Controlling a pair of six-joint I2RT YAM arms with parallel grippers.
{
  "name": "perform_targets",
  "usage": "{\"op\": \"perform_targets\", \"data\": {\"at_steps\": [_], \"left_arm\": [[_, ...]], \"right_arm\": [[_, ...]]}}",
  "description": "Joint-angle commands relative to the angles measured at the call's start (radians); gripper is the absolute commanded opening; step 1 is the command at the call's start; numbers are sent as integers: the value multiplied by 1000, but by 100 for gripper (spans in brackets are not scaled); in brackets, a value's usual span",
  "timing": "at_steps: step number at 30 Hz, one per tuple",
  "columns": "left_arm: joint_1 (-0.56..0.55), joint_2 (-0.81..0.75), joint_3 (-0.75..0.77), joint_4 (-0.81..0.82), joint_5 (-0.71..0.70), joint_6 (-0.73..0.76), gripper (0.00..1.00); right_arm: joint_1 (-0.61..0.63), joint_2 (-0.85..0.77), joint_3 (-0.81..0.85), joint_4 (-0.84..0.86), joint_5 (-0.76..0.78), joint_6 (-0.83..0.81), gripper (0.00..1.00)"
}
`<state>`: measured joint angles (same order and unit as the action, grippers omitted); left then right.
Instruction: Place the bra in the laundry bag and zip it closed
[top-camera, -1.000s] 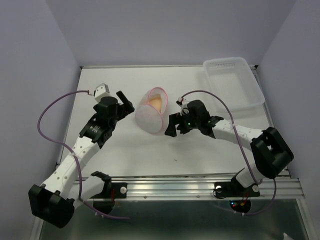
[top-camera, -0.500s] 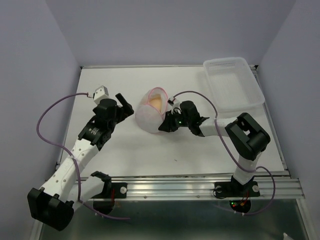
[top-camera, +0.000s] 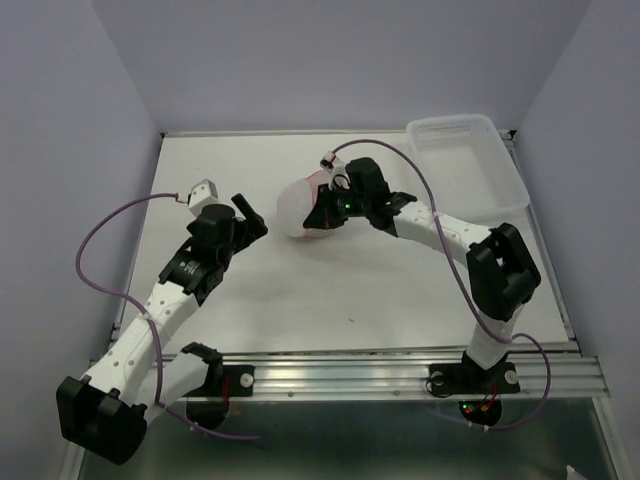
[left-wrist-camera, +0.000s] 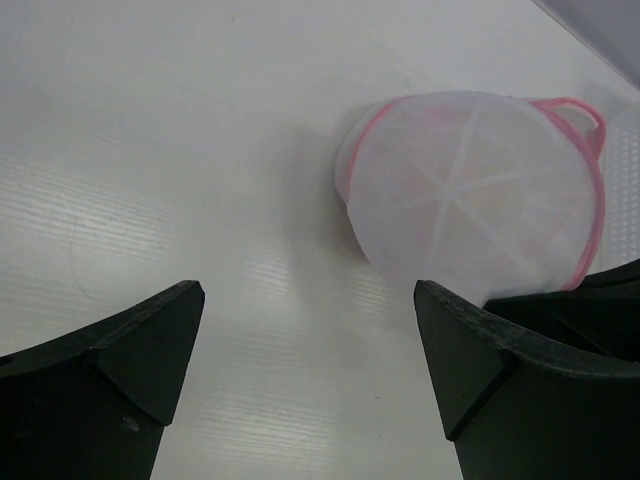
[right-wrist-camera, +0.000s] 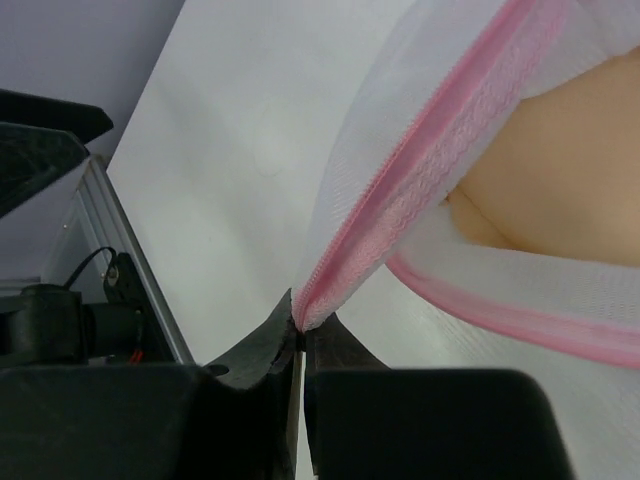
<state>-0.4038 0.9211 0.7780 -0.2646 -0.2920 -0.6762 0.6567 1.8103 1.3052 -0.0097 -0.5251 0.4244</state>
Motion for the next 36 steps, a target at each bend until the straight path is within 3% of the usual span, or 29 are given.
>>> {"op": "perform_targets", "data": {"at_steps": [1,10,33,36], "left_arm": [[2,-13,-13,44,-24,-3,99],[2,50,9,76,-18,20,99],[3,217,56,202,45,53,99],[5,254,78,211,48,53,99]], "right_arm": [[9,49,121,-272,-44,-33,1],[-41,73,319,-384,-167,-9,1],[-224,211,489,-314,-599,217,1],[-246,221,503,-306,-592,224,1]]}}
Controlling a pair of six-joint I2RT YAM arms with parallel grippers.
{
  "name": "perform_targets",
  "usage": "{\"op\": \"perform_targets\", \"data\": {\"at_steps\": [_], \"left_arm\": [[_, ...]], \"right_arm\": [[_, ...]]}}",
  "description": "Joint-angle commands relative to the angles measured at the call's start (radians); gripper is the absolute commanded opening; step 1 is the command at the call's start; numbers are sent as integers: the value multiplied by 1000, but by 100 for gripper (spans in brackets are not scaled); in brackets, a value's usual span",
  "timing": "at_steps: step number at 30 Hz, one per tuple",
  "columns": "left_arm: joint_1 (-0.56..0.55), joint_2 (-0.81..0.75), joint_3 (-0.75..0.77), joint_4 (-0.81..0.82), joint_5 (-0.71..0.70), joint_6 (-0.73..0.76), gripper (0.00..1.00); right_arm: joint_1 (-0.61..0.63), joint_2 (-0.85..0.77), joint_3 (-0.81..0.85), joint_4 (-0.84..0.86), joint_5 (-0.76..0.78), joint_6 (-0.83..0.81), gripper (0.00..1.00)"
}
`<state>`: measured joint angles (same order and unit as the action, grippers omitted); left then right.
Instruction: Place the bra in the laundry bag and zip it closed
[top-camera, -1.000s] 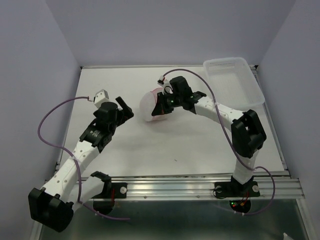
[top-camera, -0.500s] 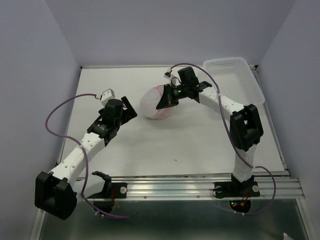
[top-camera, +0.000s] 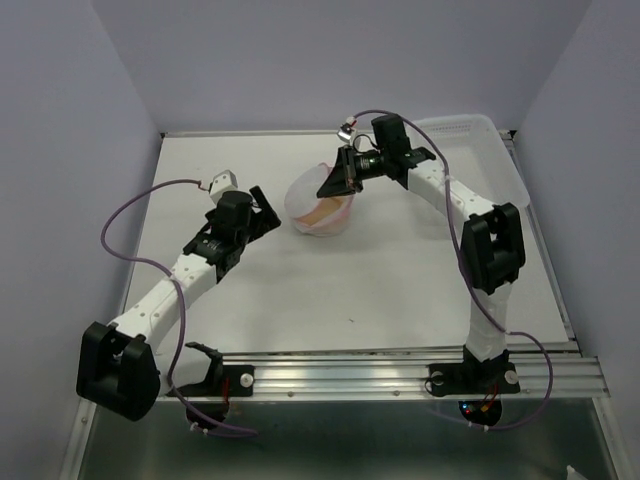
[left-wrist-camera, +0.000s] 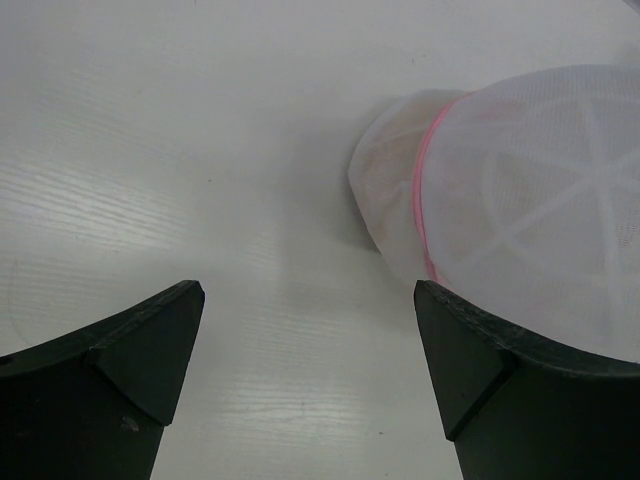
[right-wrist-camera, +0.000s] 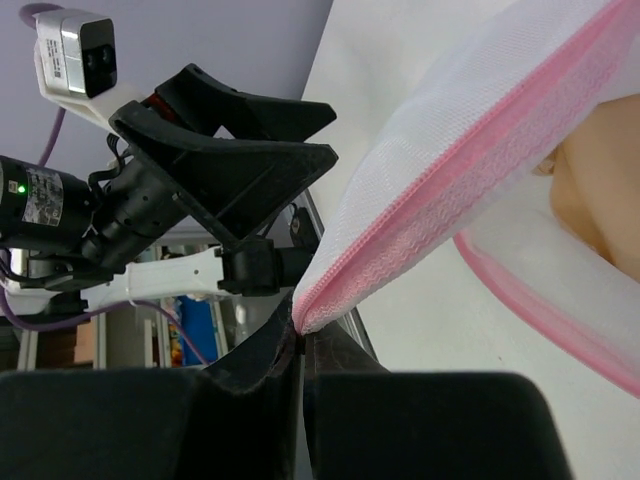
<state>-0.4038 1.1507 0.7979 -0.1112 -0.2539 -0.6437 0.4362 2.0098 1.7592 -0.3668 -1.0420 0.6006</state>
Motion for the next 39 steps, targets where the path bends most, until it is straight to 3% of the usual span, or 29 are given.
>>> {"op": "perform_targets", "data": {"at_steps": [1,16,24,27,28,29,32,35,39], "left_arm": [[3,33,63,62,11,24,99],[5,191,187,82,28,78,99],[6,234,224,90,36,88,99],[8,247,239,94,50,93,99],[7,254,244,94,51,96,99],[8,259,247,94,51,98,99],[8,273,262,97,64,98,99],[8,294,277,100,79,95,99],[6,325,302,104,110,90,99]], "right_arm": [[-37,24,48,51,-82,48,1],[-165,119,14,49,-191,-18,4],[-238,156,3,34,-98,-47,10],[-251,167,42,-35,23,-90,22],[-251,171,86,-126,49,-164,34],[-251,172,104,-170,83,-165,40],[-251,135,114,-254,222,-267,52],[-251,75,70,-265,264,-304,60],[-251,0,16,-267,342,-343,62]]}}
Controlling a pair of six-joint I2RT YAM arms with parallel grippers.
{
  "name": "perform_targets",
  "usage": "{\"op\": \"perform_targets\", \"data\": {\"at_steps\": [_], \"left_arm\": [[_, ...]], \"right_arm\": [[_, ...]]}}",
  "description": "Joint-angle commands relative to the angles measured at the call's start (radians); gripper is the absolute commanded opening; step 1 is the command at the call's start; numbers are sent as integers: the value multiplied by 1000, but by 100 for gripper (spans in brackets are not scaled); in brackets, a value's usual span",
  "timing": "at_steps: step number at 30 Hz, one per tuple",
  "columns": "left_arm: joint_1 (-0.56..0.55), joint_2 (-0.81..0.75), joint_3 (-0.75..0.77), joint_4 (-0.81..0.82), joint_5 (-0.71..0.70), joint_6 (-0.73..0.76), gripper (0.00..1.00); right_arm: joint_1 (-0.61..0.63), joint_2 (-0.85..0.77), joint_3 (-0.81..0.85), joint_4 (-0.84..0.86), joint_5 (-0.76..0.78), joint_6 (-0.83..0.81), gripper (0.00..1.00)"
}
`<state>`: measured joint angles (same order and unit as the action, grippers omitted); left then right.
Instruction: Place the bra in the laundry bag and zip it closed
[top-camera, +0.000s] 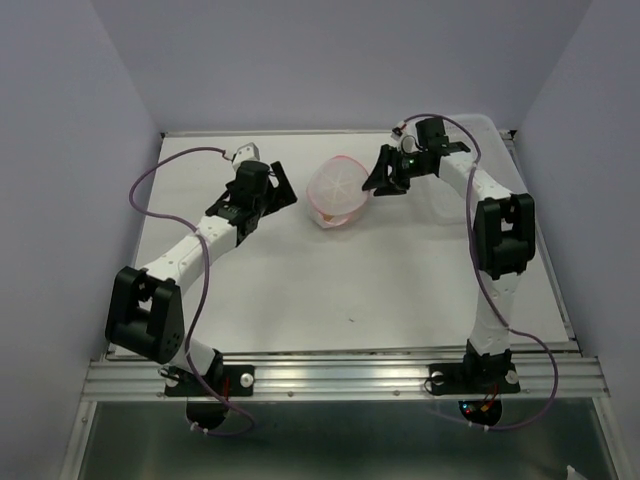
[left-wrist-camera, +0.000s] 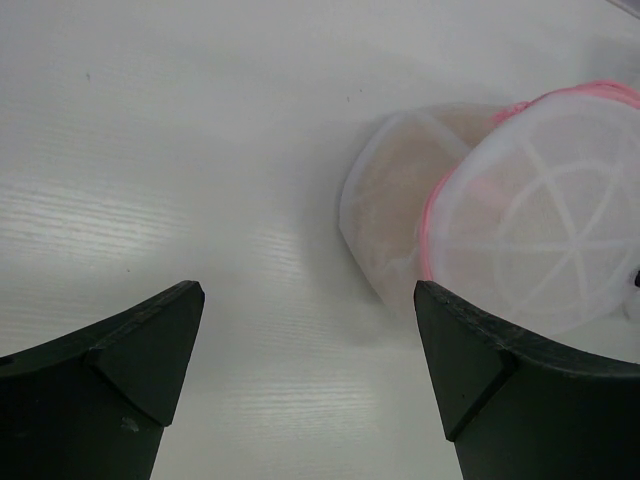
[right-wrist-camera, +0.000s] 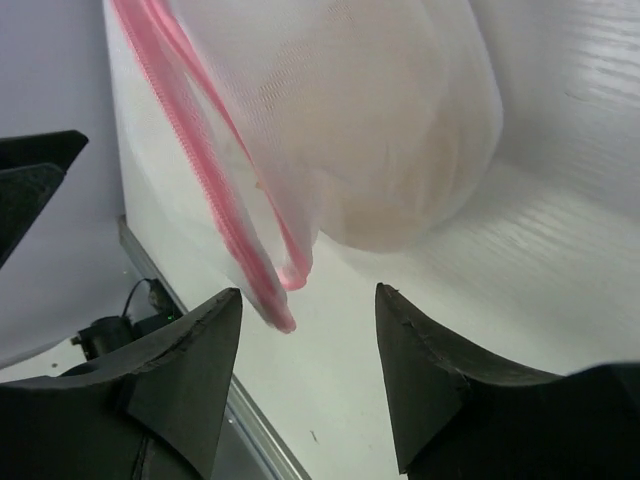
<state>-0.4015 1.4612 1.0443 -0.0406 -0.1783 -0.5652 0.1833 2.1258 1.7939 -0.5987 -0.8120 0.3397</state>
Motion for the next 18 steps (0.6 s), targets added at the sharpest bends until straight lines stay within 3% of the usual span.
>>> {"op": "perform_targets", "data": {"at_steps": [1,6,13,18], "left_arm": [[4,21,60,33,43,10,99],[0,54,74,66,86,-7,99],[-16,111,89,90,115,-27,99],[-23,133,88,117,125,-38,99]], "right_arm": [[2,-153,-45,-36,129,-94,67],[2,-230,-71,-38,264,-137,75],[2,-185,15,9,209,-168,79],[2,-104,110,22,269,-152,82]]}}
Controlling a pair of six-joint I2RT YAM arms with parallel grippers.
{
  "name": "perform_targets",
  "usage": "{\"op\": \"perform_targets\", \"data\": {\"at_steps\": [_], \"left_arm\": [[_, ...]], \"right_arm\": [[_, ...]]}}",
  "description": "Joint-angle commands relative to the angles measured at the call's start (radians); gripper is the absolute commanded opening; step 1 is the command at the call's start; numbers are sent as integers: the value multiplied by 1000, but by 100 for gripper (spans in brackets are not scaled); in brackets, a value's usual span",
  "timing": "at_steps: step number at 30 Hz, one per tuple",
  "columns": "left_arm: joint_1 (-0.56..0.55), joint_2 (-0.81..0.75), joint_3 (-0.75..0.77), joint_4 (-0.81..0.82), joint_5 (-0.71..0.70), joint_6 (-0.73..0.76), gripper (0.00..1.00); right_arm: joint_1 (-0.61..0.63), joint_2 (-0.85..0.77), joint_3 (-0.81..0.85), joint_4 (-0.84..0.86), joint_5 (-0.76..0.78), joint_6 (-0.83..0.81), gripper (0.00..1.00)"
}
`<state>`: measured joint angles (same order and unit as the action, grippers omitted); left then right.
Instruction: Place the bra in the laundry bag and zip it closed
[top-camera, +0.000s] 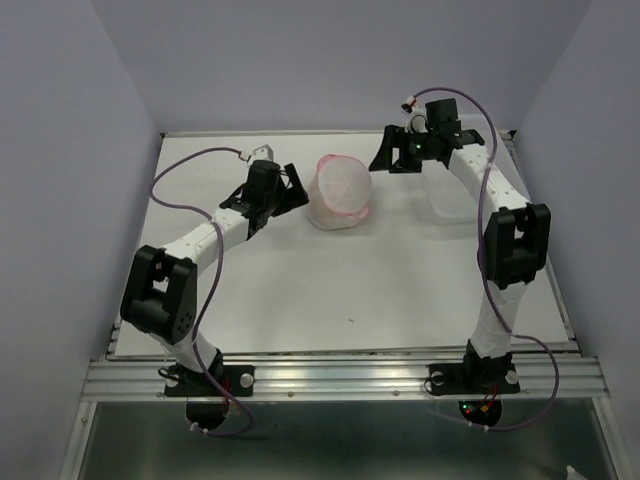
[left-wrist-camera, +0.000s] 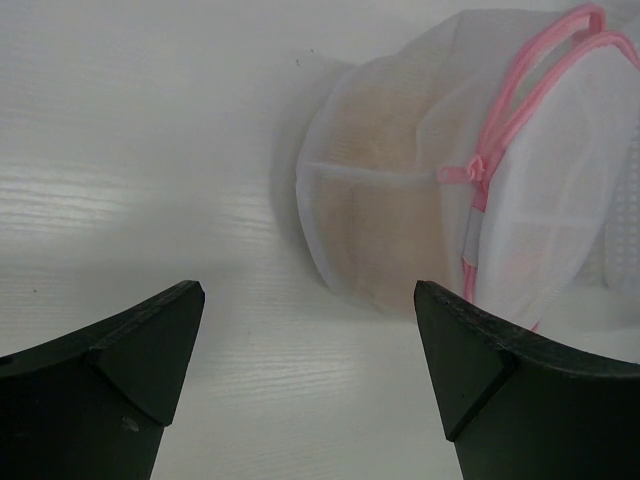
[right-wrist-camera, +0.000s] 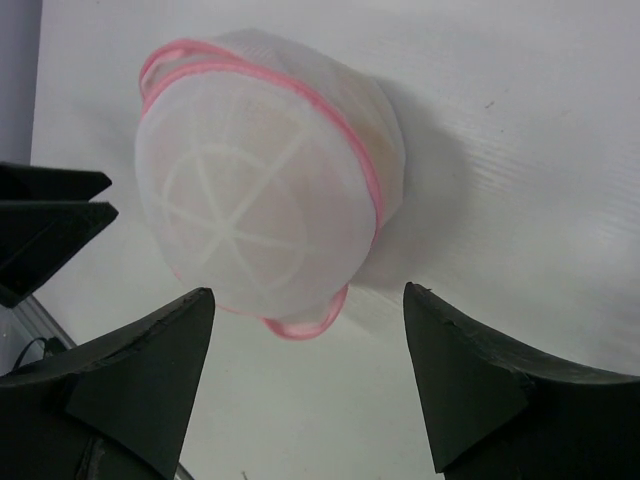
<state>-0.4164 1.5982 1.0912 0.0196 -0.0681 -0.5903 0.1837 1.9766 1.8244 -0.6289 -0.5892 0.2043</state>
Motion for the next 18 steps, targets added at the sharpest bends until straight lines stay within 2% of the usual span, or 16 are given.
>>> {"op": "perform_targets", "data": {"at_steps": [1,4,5,11,15,16,18], "left_arm": [[-7,-3,48,56,7,-13,99],[-9,0,84,52,-33,3,99],[-9,2,105,52,-45,12,99],[-7,55,179,57,-45,105,99],[13,77,188,72,8,227,99],[21,75,182,77,33,245,99],[40,57,165,89,69,285,99]], "right_arm": [[2,47,73,54,46,-23,83],[2,12,6,67,31,-55,91],[2,-4,-23,78,31,-59,100],[13,-169,-291,225,35,-45,100],[104,-263,-408,268,231,-132,100],[184,-275,-424,274,390,-170,100],[273,-280,-447,279,580,-318,100]]}}
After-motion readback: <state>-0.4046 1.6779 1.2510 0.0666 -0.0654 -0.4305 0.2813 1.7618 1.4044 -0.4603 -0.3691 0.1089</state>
